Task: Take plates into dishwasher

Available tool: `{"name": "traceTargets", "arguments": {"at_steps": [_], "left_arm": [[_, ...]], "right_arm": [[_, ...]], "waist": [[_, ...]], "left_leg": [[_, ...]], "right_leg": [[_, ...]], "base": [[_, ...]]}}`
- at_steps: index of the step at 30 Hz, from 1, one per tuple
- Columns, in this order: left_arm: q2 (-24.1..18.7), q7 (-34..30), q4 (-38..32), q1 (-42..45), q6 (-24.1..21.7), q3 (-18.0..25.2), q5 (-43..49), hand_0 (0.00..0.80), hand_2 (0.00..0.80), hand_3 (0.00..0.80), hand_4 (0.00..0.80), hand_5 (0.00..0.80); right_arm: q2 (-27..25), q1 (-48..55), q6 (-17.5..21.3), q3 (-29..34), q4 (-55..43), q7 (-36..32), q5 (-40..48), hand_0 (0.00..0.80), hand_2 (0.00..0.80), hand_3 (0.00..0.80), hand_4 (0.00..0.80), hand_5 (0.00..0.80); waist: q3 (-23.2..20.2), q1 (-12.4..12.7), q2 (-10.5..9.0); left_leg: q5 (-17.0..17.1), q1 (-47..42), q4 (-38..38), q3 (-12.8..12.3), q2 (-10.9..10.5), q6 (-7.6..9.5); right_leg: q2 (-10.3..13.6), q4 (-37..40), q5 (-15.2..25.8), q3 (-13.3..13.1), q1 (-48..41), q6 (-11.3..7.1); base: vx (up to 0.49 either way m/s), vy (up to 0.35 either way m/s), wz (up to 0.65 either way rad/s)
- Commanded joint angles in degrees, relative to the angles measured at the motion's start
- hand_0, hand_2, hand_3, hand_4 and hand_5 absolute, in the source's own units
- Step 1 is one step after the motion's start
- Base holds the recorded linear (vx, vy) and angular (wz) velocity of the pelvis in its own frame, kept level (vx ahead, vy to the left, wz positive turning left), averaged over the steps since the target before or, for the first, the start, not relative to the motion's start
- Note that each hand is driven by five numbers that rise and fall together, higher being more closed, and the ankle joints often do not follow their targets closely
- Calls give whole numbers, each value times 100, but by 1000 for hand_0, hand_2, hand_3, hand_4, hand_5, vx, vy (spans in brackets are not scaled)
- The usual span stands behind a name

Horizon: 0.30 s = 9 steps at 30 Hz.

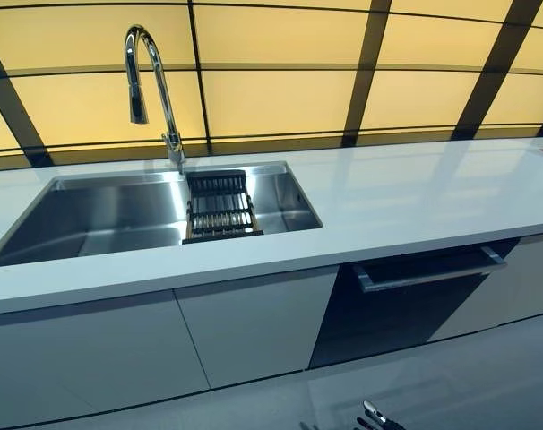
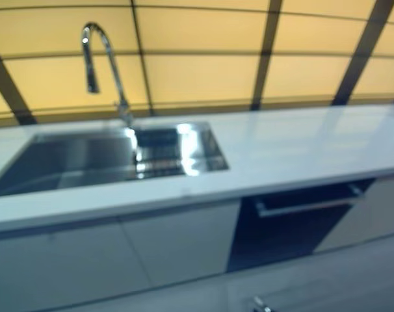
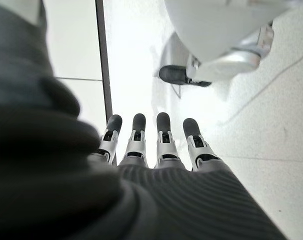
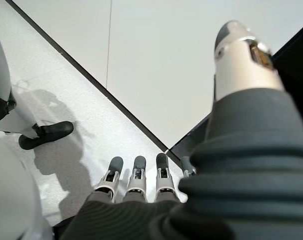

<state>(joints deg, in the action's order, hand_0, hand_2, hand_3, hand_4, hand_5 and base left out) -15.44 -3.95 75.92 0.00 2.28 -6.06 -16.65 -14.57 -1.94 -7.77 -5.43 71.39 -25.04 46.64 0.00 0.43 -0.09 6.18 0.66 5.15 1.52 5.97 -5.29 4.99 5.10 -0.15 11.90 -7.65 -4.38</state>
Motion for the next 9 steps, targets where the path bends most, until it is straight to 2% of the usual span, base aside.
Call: {"name": "traceTargets", "arguments": {"at_steps": [1,9], "left_arm": [[89,45,438,-433,84,-53,-104,0,0,0,0,0],[164,164,451,-447,65,-166,-292,0,0,0,0,0]], "right_arm": [[229,-360,91,-26,287,-14,-161,0,0,0,0,0],[283,-336,68,-127,335,167,-282,0,0,0,0,0]], "waist": [[120,-111,-73],[48,-132,-33]], "left_leg": [[-462,-309,-15,-473,-215,325],[-521,-471,-15,-405,-160,343]], "right_leg": [[-27,-75,-90,-209,-18,64],[-94,-230,-257,-310,-52,159]], "base": [[0,0,0],[-58,-28,1]]}}
